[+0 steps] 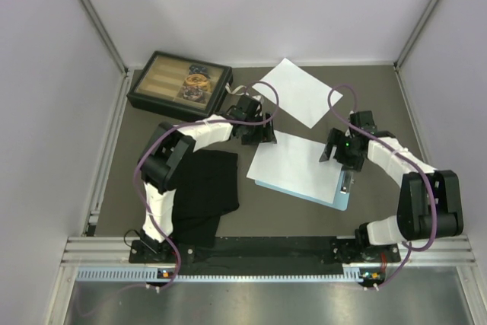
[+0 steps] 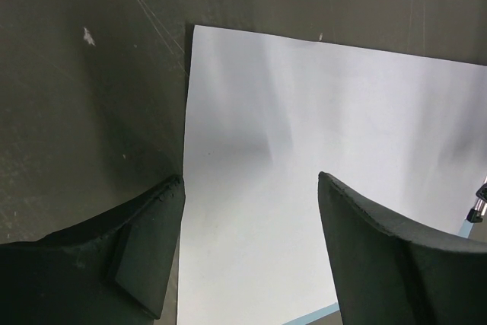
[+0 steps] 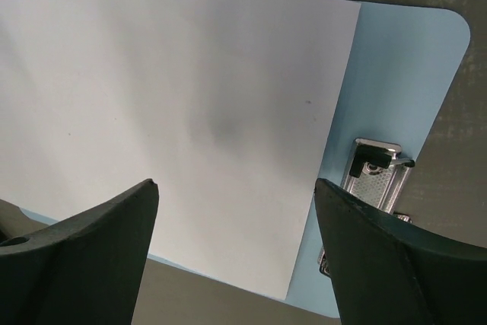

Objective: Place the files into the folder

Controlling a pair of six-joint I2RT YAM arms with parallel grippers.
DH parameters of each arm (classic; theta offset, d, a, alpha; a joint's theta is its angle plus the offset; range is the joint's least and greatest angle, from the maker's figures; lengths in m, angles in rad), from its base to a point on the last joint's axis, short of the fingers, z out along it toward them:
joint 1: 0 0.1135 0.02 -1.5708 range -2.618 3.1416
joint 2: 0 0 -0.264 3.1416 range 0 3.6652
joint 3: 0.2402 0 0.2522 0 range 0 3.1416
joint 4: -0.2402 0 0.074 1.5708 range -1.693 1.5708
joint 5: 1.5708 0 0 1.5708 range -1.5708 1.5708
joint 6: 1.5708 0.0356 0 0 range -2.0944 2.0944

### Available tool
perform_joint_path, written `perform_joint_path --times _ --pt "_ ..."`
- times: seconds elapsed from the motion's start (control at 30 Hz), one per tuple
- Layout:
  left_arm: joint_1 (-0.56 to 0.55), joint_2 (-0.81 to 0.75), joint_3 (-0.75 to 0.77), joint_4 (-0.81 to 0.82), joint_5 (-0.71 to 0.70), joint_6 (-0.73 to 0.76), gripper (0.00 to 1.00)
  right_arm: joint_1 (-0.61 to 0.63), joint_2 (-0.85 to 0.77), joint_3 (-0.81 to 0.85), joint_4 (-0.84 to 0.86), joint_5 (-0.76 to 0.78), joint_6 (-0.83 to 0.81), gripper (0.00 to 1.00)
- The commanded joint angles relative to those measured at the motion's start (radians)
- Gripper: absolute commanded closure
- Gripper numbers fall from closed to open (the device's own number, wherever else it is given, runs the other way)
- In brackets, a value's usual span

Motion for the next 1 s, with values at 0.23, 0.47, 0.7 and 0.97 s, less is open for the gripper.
perform_joint_path --times 0.23,0.47,0.7,0.97 --pt "-0.008 -0.015 -0.045 -0.094 0.004 0.006 0.23 0.008 -0.008 0.009 -0.007 0.0 -0.035 0.17" --pt "-0.009 -0.043 -0.019 -0.127 -0.039 0.023 0.22 0.002 -0.062 0.02 -0.094 0.105 -0.006 0.18" --pt "-0.034 -0.096 0.063 -0.177 -0.022 0.032 0.18 -0.052 -0.108 -0.051 -0.084 0.08 0.023 0.33" --pt "-0.176 -0.083 0.05 -0.011 0.101 -0.049 0.21 -0.063 -0.084 -0.069 -0.053 0.098 0.037 0.55"
